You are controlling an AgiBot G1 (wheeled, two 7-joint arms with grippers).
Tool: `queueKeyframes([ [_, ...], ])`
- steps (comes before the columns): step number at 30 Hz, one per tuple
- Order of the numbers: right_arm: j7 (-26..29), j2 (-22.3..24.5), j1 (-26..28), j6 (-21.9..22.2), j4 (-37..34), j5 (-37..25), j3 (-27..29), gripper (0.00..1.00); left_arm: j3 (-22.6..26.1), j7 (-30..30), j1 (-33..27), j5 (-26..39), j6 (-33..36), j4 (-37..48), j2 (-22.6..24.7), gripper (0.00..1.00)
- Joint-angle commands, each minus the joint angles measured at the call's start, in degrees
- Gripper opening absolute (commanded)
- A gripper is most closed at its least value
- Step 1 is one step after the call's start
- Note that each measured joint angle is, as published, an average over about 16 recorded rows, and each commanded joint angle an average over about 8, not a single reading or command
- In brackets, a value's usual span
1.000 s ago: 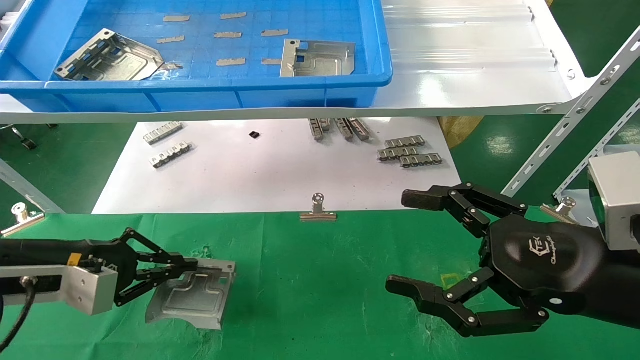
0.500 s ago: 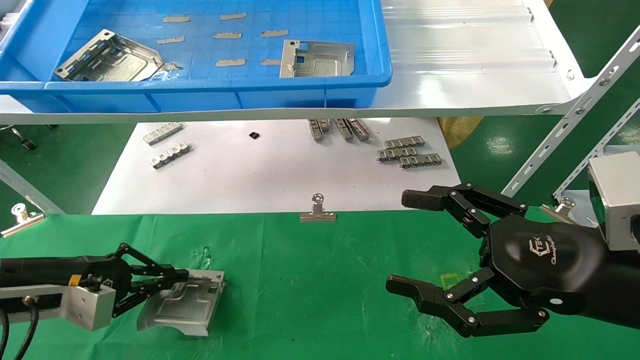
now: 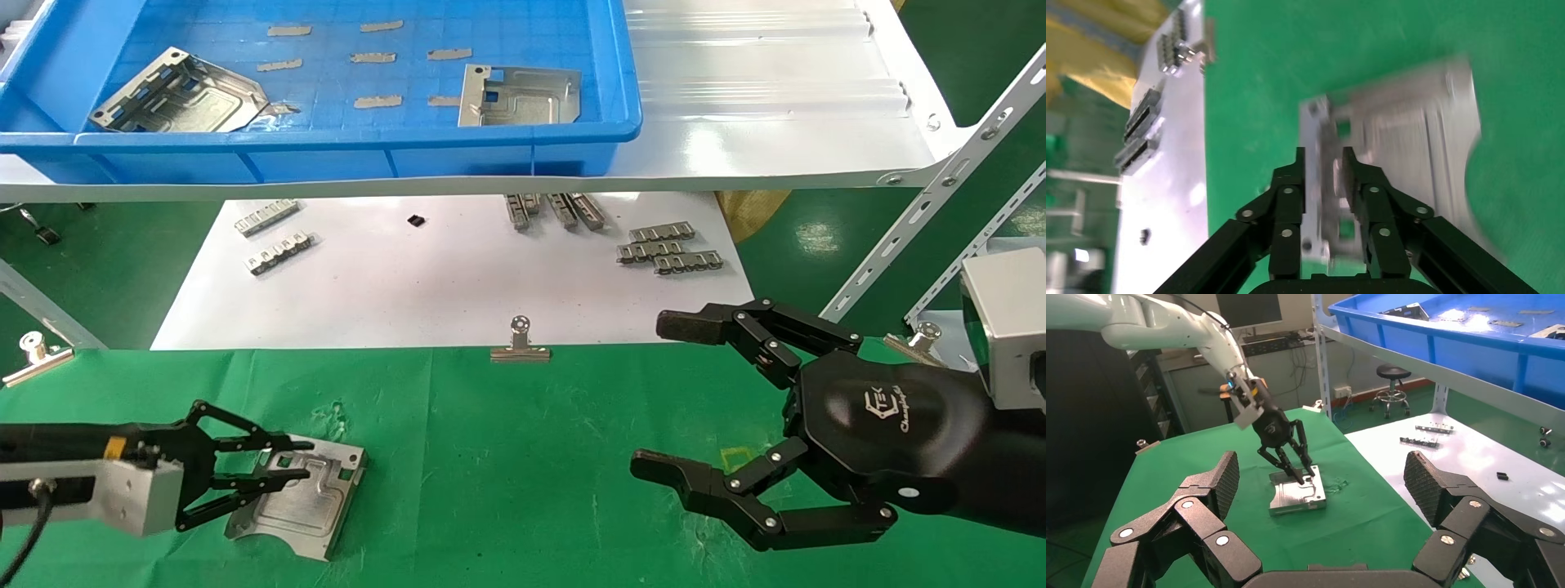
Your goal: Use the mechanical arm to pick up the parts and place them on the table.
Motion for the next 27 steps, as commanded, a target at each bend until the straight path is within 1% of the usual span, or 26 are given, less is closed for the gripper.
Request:
queueKeyframes([
  [1,0.00,0.00,0.00,0.00,0.00,0.00,0.00,1.00,0.23,-2.80,-0.43,-0.20,1.38,0.89,0.34,1.00],
  [6,0.00,0.00,0.00,0.00,0.00,0.00,0.00,1.00,0.63,-15.56,-0.81,-3.18,1.50,0.70,-0.29,1.00],
  [11,0.00,0.00,0.00,0.01,-0.01,0.00,0.00,1.00,0.07,-23.60,-0.18,-6.40,1.17,1.71,-0.70,1.00],
  [16,0.00,0.01,-0.01,0.02,-0.02,0.01,0.00,1.00,-0.34,-26.10,0.29,-7.90,1.10,2.76,-0.64,1.00],
  [20,0.00,0.01,-0.01,0.02,-0.01,0.01,0.00,1.00,-0.43,-25.51,0.37,-7.71,1.04,2.32,-0.67,1.00],
  [24,0.00,0.01,-0.01,0.02,-0.01,0.01,0.00,1.00,-1.21,-26.42,0.99,-7.74,0.90,0.58,-0.90,1.00],
  [27,0.00,0.01,-0.01,0.02,-0.01,0.01,0.00,1.00,-2.54,-28.46,2.06,-8.22,0.71,-1.79,-1.25,1.00],
])
